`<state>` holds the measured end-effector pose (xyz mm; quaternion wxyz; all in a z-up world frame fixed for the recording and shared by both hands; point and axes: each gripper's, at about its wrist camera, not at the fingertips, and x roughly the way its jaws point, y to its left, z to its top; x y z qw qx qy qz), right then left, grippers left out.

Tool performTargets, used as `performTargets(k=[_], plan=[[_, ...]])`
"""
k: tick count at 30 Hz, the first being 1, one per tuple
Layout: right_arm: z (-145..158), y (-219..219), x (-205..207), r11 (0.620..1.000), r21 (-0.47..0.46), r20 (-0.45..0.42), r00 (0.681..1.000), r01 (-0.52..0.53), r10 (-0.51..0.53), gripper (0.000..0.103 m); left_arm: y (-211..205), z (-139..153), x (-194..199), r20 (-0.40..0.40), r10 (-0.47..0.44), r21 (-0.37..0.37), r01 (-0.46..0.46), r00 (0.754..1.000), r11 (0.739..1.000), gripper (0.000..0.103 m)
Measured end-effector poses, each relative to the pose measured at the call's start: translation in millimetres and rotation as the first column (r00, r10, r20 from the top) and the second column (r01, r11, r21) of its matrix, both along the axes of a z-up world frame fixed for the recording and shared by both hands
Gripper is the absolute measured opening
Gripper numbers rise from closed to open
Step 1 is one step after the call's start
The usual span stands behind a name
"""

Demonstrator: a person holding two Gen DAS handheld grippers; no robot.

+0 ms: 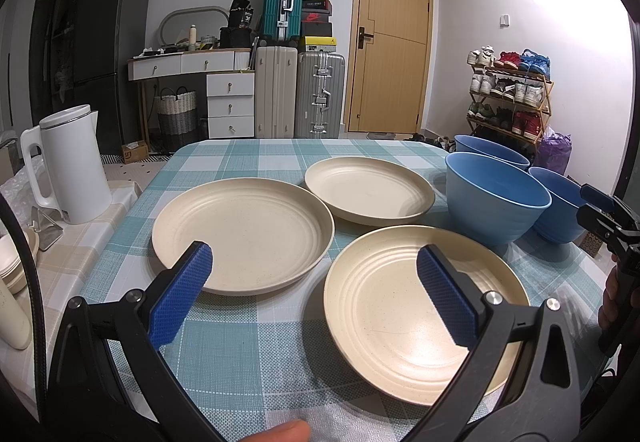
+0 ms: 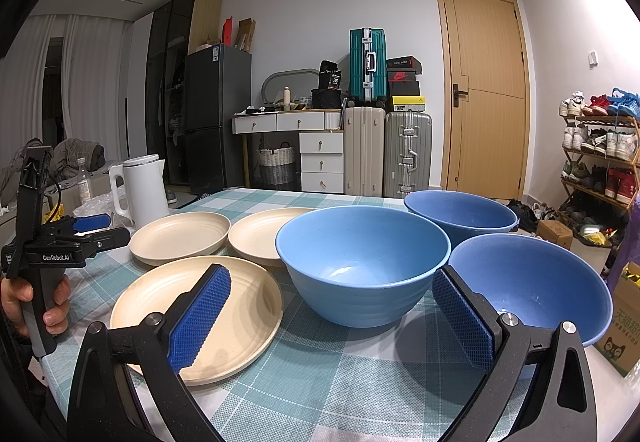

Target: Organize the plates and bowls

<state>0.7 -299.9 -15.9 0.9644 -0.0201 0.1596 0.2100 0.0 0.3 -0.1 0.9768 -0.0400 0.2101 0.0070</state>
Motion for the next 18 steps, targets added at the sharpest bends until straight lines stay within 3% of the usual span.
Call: performTargets(k=[18], plan=[[-3.2, 1.8, 4.6, 1.000, -0.009, -0.005, 1.000, 0.029, -0.029, 0.103, 0.1, 0.1, -0.3, -0.001, 0.003, 0.001, -0.003, 1.000, 1.000, 0.102]])
